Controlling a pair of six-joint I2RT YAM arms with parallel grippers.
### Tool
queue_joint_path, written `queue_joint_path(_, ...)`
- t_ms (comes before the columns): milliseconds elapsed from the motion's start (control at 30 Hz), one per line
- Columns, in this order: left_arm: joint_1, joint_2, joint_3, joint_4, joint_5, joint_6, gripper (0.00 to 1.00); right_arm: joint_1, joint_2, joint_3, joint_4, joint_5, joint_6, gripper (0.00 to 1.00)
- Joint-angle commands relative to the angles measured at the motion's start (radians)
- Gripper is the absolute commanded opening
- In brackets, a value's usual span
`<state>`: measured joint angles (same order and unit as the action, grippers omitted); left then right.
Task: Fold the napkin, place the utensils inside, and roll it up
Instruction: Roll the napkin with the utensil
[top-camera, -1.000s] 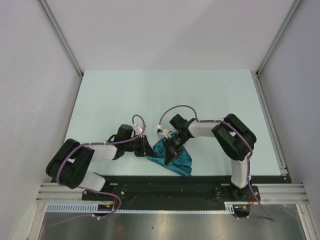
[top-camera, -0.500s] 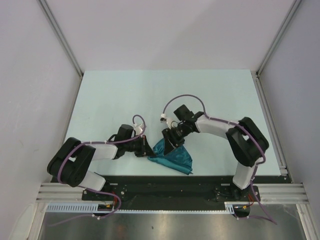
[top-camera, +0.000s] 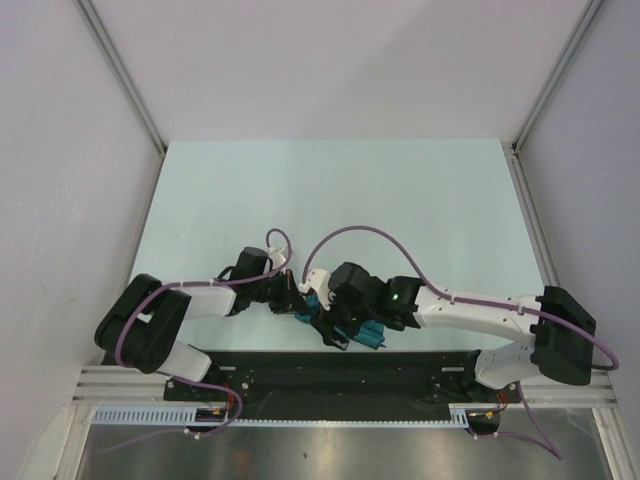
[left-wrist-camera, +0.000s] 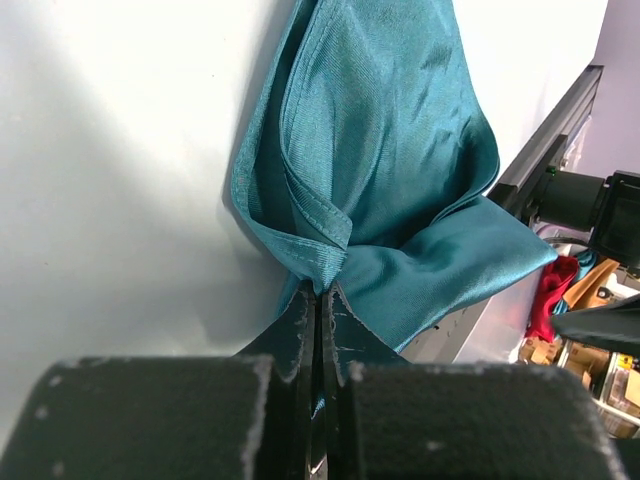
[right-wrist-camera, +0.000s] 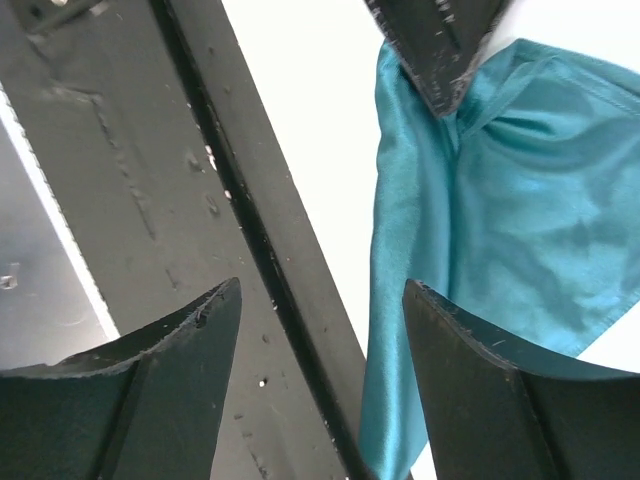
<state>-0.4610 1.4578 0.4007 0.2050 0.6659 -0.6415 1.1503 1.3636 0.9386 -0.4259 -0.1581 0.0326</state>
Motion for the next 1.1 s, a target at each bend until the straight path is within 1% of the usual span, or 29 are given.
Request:
queue_joint_path(0,-0.007,0.007,0.012,-0.079,-0.032,0.051,0.0,0.048,0.052,0.012,0.044,0.115,-0.013,0.69)
queue_joint_path(200,-0.008,0.003,0.02,-0.095,-0.035,0.057,0.0,0.06,0.115,0.012,0.064,0.152,-0.03,0.69)
queue_joint_path(500,-0.007,0.003,0.027,-0.102,-0.032,0.062,0.0,0.048,0.167,-0.011,0.078,0.157,-0.06,0.69)
queue_joint_path(533,-0.007,0.003,0.029,-0.104,-0.032,0.065,0.0,0.049,0.17,-0.014,0.079,0.185,-0.066,0.69)
queue_joint_path(633,-0.008,0.006,0.035,-0.108,-0.029,0.069,0.0,0.048,0.167,-0.017,0.087,0.21,-0.076,0.69)
queue_joint_path(833,-0.008,0.01,0.033,-0.108,-0.029,0.069,0.0,0.055,0.138,0.003,0.078,0.23,-0.088,0.7)
queue_joint_path(1067,-0.007,0.01,0.038,-0.111,-0.029,0.068,0.0,0.054,0.155,-0.001,0.076,0.244,-0.1,0.7)
